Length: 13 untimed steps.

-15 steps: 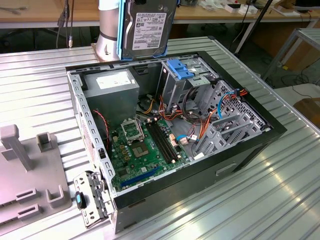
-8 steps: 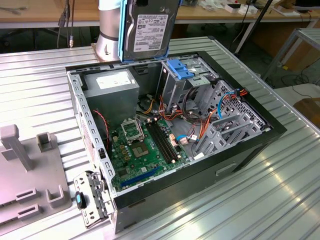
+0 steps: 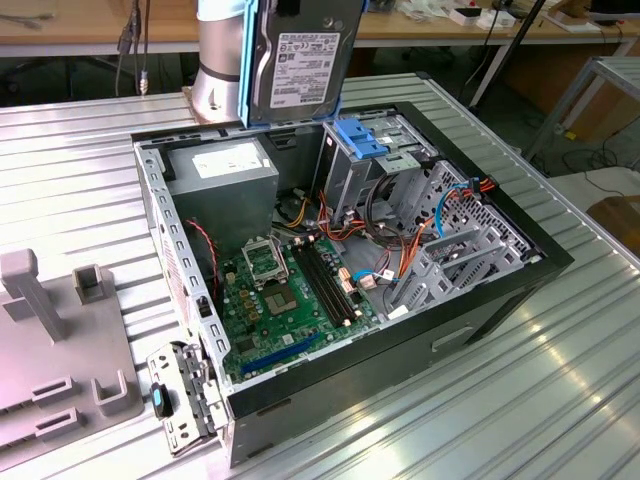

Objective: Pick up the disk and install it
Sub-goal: 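Insert the disk into the insertion slot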

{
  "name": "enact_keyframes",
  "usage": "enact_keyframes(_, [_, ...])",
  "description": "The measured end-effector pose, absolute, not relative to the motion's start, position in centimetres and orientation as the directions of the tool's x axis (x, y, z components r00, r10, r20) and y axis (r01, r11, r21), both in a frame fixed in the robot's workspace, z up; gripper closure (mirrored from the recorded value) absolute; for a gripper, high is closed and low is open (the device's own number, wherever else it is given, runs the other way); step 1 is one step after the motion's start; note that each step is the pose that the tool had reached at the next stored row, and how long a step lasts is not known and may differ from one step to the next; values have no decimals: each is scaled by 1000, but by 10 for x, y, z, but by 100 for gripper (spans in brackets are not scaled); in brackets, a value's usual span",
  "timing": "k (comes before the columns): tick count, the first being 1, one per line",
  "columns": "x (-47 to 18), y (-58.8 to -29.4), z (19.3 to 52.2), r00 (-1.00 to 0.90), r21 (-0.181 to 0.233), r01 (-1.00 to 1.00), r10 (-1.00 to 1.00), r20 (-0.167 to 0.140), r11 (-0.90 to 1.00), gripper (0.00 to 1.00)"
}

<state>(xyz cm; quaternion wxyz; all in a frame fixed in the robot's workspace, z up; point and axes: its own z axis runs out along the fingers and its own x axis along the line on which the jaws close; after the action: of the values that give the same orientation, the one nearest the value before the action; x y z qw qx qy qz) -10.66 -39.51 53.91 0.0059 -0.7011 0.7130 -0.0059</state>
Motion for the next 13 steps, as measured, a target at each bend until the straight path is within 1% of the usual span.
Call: enact_keyframes(13, [-107,-410,539,-17,-17,-1000,-1000,0,17,63])
